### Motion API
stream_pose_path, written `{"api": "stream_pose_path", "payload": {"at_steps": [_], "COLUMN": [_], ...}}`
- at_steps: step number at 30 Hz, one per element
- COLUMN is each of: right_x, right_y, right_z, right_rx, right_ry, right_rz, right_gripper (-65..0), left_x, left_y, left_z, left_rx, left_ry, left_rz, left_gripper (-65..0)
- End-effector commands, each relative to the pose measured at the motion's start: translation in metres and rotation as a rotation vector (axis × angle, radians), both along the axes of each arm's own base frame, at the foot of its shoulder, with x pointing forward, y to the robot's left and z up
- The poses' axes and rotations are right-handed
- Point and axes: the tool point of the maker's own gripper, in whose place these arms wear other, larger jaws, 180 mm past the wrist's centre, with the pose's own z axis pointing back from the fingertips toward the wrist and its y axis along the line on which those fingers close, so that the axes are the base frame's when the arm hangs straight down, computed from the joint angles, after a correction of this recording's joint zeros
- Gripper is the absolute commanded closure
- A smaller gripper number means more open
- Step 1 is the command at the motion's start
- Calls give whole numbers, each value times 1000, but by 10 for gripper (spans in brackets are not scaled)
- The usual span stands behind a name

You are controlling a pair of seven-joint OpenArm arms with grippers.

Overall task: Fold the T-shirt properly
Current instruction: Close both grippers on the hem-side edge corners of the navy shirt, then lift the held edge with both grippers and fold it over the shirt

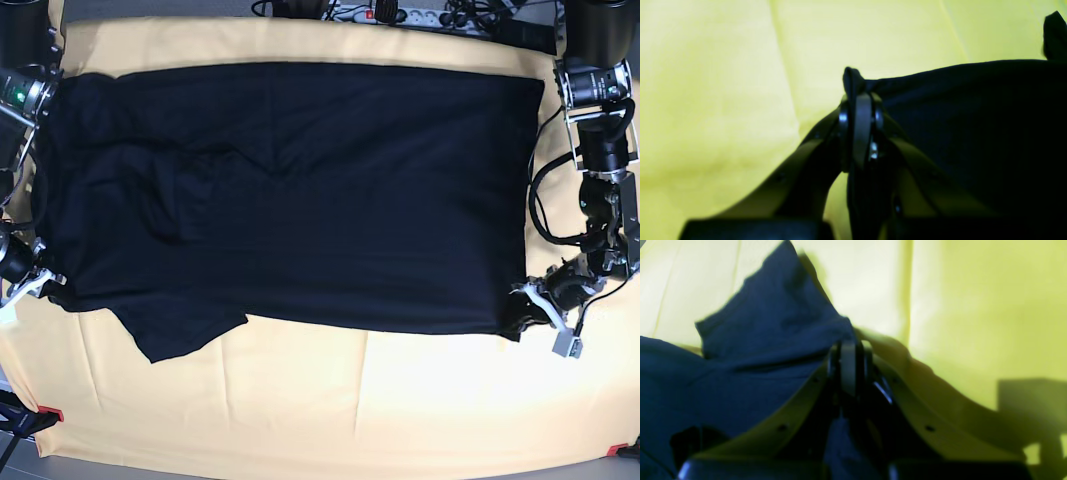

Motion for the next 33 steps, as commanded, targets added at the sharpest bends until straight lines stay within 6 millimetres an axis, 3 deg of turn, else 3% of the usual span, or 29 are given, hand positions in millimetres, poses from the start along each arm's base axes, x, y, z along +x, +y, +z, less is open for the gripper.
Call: {"api": "stream_pose_path", "payload": {"at_steps": [1,7,15,17,23,29,33], "right_x": [16,32,42,40,29,20,18], "right_y": [-16,-15,13,16,14,9,14], "right_z": [35,54,47,41,29,36,45], "right_rx": [-22,-60,-122,-137,-153,-119,-93], "right_ry": [-98,-141,-103,-77,4,20,18], "right_rz": [-31,-22,85,103,128,138,164], "right_gripper": [0,0,0,0,0,0,0], "left_x": [14,19,24,19,5,-5,-11], "left_y": [10,12,-3,-15,-20,-6,-9], "left_z": [30,40,55,54,47,56,59], "left_rx": [-2,-2,-4,10,-71,-111,-151], "left_ry": [-90,-155,-216,-211,-97,-60,-31], "left_rz": [26,41,-35,-112,-152,-156,-180], "left_gripper": [0,0,0,0,0,0,0]}}
